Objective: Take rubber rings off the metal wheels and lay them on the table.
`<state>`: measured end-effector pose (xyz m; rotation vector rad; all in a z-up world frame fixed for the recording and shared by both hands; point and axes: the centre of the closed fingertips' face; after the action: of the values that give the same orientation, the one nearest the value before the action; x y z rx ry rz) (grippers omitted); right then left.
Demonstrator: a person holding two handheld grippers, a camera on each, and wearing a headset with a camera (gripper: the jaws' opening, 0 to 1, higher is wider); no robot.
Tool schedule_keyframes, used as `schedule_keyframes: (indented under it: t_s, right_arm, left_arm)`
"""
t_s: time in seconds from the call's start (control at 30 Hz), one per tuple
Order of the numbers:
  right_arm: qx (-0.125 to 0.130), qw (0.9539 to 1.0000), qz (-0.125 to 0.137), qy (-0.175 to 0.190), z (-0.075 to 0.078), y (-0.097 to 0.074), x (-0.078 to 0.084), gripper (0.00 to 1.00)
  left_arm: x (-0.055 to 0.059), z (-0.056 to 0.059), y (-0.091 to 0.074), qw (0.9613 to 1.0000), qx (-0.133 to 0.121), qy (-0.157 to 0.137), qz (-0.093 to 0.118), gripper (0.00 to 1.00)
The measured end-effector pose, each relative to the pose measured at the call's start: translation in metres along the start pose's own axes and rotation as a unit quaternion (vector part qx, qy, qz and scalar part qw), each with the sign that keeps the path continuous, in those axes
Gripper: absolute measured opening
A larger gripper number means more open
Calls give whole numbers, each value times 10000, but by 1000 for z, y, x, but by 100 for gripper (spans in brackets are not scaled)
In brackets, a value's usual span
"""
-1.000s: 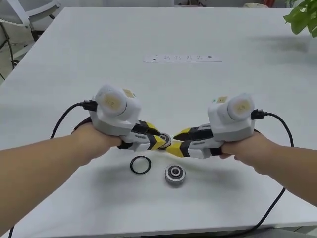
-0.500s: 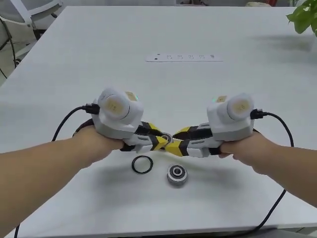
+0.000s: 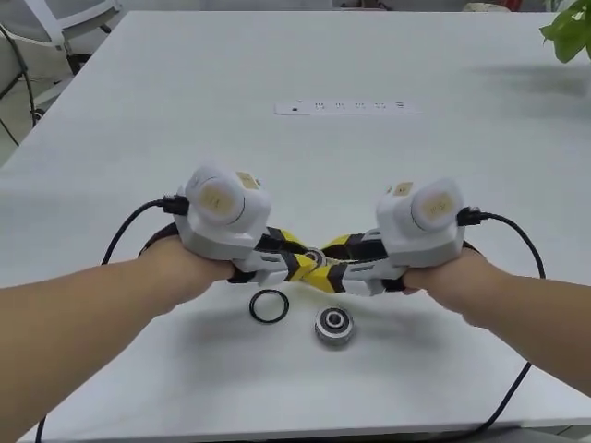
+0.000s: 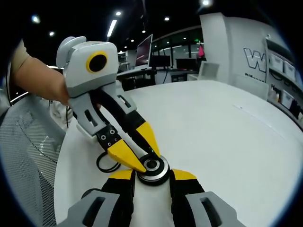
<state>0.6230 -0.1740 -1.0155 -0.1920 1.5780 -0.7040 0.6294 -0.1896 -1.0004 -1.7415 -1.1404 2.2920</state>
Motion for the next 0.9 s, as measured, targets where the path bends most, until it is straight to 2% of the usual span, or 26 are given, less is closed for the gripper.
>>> schedule_keyframes:
  t_s: [0.53,0.9]
  right_arm:
    - [-42,9999,-101,-30,-2,-8,7,19]
    - [-54,9999,-98,28,-3,-12,9,14]
  left_arm:
    - [1,-3,1,10000,-24,-24,34,14]
    - [2,-1,-3,10000,-54,-44,50,14]
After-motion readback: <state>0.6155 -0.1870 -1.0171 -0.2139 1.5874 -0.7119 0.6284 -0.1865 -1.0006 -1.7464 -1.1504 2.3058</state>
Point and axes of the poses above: the centre of the closed fingertips' face, and the gripper's own axes: y roughly forward along the fingers, z roughly to its right, x roughly out of its underside, and after that the axes turned 7 degrees about -y, right-handed
